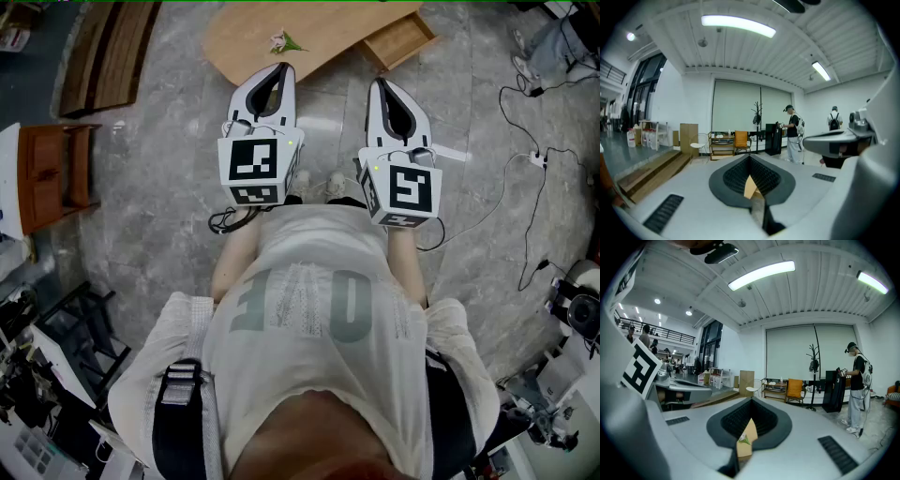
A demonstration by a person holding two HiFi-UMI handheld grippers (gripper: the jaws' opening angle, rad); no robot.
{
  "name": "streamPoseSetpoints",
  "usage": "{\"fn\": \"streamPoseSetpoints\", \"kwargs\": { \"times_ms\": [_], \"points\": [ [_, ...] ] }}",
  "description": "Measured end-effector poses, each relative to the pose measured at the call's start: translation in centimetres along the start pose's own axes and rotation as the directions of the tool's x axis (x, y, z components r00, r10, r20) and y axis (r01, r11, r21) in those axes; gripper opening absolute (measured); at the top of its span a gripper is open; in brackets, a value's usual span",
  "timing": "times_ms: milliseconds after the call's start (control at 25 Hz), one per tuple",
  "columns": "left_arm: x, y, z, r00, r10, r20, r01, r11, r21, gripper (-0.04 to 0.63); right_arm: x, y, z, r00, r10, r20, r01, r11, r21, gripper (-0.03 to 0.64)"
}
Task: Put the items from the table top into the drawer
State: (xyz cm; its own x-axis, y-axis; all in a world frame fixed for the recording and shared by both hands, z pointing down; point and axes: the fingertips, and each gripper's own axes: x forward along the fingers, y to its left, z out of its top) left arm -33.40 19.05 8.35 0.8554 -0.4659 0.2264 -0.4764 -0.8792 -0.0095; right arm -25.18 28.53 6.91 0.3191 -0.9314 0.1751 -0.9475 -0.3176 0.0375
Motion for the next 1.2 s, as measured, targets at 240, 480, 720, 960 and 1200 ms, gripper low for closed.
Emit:
{"fn": "streamPoseSetpoints", "kwargs": {
  "times_ms": [240,480,720,960,1200],
  "points": [
    [0.2,-2.4,-0.1,1.0,-0.026,-0.011,0.026,0.999,-0.022,0.006,-0.4,-0.3,-1.1,0.999,0.031,-0.028,-0.03,0.999,0.041,0.005],
    [0.6,-3.2,-2.1,0.997,-0.008,-0.073,0.004,0.998,-0.055,0.006,-0.8,-1.0,-3.2,0.996,0.041,-0.08,-0.035,0.997,0.072,0.005],
    [0.9,-3.7,-4.6,0.992,0.018,-0.125,-0.028,0.997,-0.075,0.006,-0.8,-1.6,-5.8,0.989,0.07,-0.13,-0.052,0.989,0.135,0.005],
    [0.7,-4.3,-4.1,0.996,0.062,-0.061,-0.067,0.993,-0.101,0.006,-1.5,-2.8,-7.9,0.977,0.136,-0.165,-0.122,0.988,0.093,0.005],
    [1.4,-4.9,-2.6,0.995,0.101,0.01,-0.1,0.992,-0.075,0.006,-0.7,-5.7,-8.1,0.98,0.152,-0.128,-0.143,0.986,0.082,0.005]
  ]
}}
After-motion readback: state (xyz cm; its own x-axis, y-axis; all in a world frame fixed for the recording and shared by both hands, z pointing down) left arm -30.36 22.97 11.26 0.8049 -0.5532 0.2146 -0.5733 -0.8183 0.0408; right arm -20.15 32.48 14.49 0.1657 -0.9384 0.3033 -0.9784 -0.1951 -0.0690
